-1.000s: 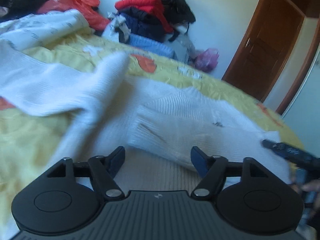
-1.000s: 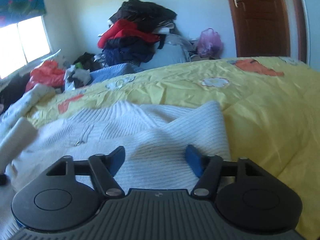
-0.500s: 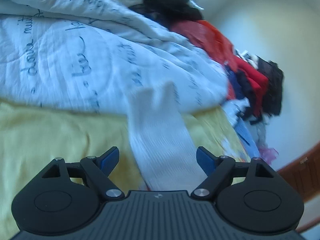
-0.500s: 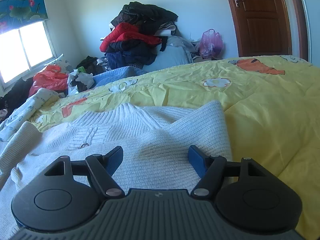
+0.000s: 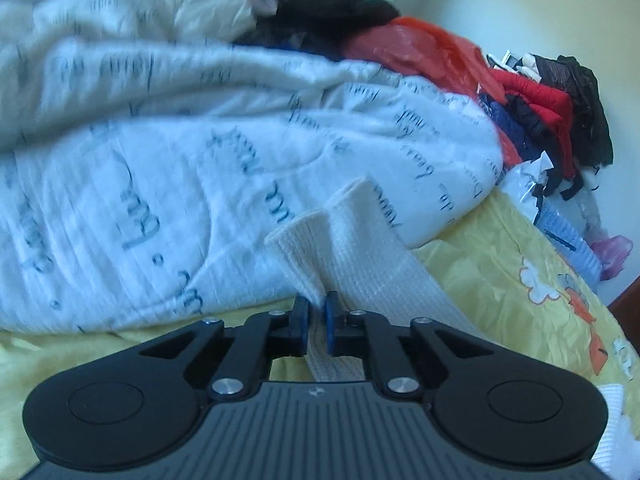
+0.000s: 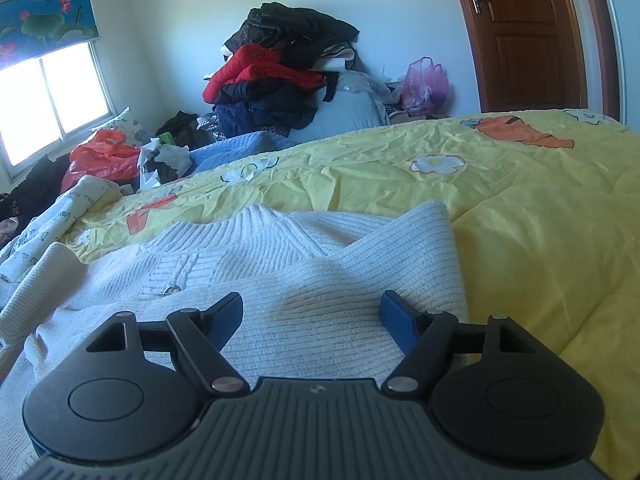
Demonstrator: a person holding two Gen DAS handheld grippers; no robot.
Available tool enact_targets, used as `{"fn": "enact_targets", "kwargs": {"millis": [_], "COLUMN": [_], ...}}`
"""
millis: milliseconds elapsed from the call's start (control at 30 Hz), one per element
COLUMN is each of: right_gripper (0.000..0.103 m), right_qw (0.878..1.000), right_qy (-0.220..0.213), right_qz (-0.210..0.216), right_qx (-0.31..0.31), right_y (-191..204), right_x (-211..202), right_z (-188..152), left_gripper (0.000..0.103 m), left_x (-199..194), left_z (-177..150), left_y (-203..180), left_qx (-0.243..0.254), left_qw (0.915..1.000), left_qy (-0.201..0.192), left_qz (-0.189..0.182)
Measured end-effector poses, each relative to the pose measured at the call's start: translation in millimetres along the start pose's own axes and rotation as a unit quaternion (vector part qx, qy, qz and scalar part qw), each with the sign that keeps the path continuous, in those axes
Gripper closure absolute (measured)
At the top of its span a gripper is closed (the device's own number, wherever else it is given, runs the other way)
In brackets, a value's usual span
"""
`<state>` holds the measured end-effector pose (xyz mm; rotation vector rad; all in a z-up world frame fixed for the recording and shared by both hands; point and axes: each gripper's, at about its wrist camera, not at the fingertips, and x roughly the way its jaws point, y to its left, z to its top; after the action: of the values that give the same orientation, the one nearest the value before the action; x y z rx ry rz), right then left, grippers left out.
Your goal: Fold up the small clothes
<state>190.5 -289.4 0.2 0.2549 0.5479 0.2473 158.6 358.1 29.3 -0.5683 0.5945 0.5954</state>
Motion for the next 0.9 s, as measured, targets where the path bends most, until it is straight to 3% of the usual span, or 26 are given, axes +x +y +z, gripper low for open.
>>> {"fn": "enact_targets", "kwargs": {"millis": [67, 167, 233, 300, 367, 433, 500, 567, 633, 800, 900], "right_gripper": [0.026, 0.026, 0.026, 0.026, 0.026, 0.026, 0.026, 0.026, 0.026, 0.026, 0.023], "right_qw": [1.0, 1.0, 1.0, 1.0, 1.0, 1.0, 1.0, 1.0, 1.0, 1.0, 1.0], "right_qy": [0.0, -0.001, -0.001, -0.001, -0.001, -0.002, -0.002, -0.003, -0.003, -0.004, 0.008], "right_qz": [0.0, 0.002, 0.003, 0.003, 0.003, 0.004, 0.004, 0.004, 0.005, 0.006, -0.018], "right_qx": [0.001, 0.002, 0.004, 0.004, 0.004, 0.005, 0.007, 0.009, 0.011, 0.014, 0.014], "right_y": [0, 0, 0, 0, -1, -1, -1, -2, -3, -3, 5], "right_x": [0, 0, 0, 0, 0, -1, -1, -1, -1, -1, -4], "right_z": [0, 0, 0, -1, -1, -1, 0, 0, 0, 0, 5], "left_gripper": [0.096, 0.096, 0.096, 0.096, 0.096, 0.096, 0.096, 0.096, 0.096, 0.095, 0.095], "left_x": [-25, -74, -107, -134, -150, -153, -148, -141, -140, -141, -142], "left_z": [-1, -15, -40, -77, -125, -172, -217, -247, -264, -263, -265], "left_y": [-14, -56, -95, -133, -166, -190, -206, -211, -206, -199, -199], "left_qx": [0.006, 0.046, 0.098, 0.154, 0.205, 0.243, 0.269, 0.286, 0.29, 0.277, 0.27], "left_qw": [0.9993, 0.9922, 0.9812, 0.965, 0.9464, 0.9327, 0.925, 0.9217, 0.9226, 0.9249, 0.9257], "left_qy": [-0.031, -0.072, -0.089, -0.094, -0.077, -0.036, 0.009, 0.034, 0.018, 0.012, 0.011], "left_qz": [-0.019, -0.09, -0.141, -0.19, -0.238, -0.264, -0.268, -0.26, -0.253, -0.261, -0.265]}}
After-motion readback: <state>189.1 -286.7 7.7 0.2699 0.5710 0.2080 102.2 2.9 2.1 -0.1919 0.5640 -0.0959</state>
